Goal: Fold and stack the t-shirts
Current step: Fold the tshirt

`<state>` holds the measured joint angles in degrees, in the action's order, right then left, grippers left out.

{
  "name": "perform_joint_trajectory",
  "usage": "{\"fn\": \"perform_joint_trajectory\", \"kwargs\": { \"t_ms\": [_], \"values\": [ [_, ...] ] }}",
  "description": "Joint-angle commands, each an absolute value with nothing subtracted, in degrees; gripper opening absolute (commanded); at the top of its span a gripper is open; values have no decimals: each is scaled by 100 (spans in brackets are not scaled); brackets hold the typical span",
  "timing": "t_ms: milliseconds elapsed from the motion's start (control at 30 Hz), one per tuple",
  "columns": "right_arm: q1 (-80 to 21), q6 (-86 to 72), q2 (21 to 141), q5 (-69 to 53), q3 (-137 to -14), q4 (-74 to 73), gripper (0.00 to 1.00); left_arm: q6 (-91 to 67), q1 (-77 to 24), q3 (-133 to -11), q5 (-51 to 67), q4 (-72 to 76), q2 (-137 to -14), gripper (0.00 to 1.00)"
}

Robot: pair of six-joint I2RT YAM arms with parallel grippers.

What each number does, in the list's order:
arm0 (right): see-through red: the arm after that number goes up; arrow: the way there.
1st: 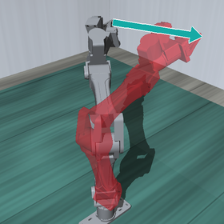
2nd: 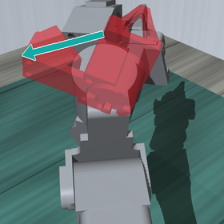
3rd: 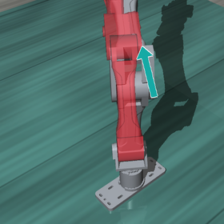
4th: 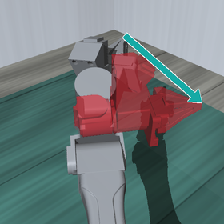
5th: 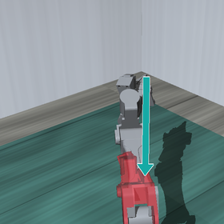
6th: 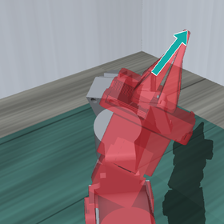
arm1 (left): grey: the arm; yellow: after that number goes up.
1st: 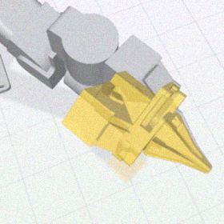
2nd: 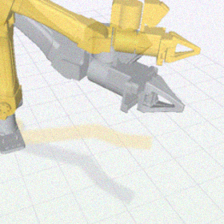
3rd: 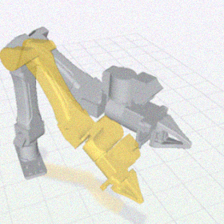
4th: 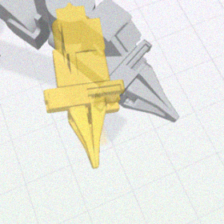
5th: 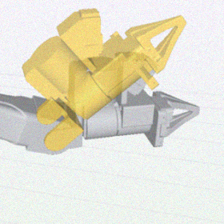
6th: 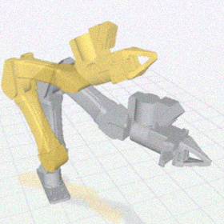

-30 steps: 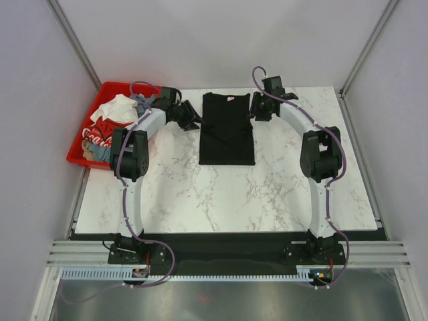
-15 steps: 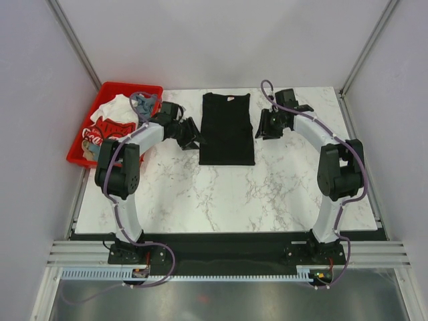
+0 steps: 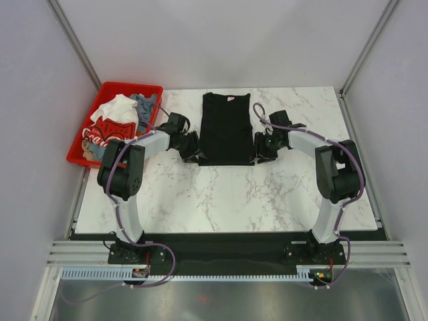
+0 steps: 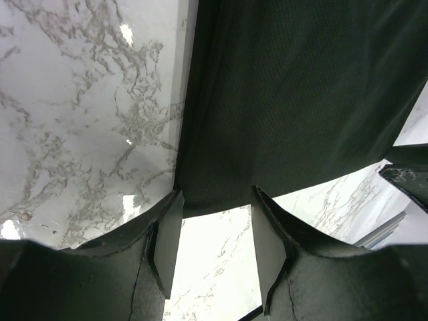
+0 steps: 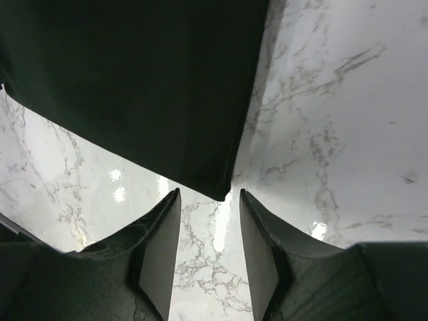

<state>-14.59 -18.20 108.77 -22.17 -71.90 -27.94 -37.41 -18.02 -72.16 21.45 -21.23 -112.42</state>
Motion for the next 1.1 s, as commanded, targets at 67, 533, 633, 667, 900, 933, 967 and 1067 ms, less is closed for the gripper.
{"fn": "perform_joint_trajectory", "kwargs": {
  "t_ms": [67, 533, 633, 667, 900, 933, 967, 1067],
  "values": [
    [-1564, -1819, 10775, -2427, -6926, -2268, 46, -3375, -1863, -7119, 1969, -2109, -11180, 49],
    [-1810, -2057, 10240, -1741, -5889, -2065, 0, -3568, -2091, -6154, 1688, -2127, -10671, 24],
    [-1828, -2083, 10038, -1618, -5574, -2048, 0, -3612, -2197, -5907, 1609, -2118, -10390, 24],
    [-1837, -2100, 9985, -1600, -5503, -2039, 0, -3621, -2215, -5767, 1591, -2118, -10171, 24],
    [-1951, -2249, 9642, -1521, -5220, -2127, 26, -3586, -2224, -5449, 1644, -2136, -9528, 40],
    [-1960, -2259, 9581, -1399, -5273, -2162, 28, -3577, -2206, -5441, 1644, -2153, -9493, 41],
    [-1960, -2250, 9571, -1284, -5343, -2284, 28, -3577, -2206, -5458, 1644, -2162, -9466, 41],
    [-1942, -2145, 9711, -1038, -5922, -2645, 25, -3568, -2162, -5528, 1670, -2197, -9431, 41]
  ]
}}
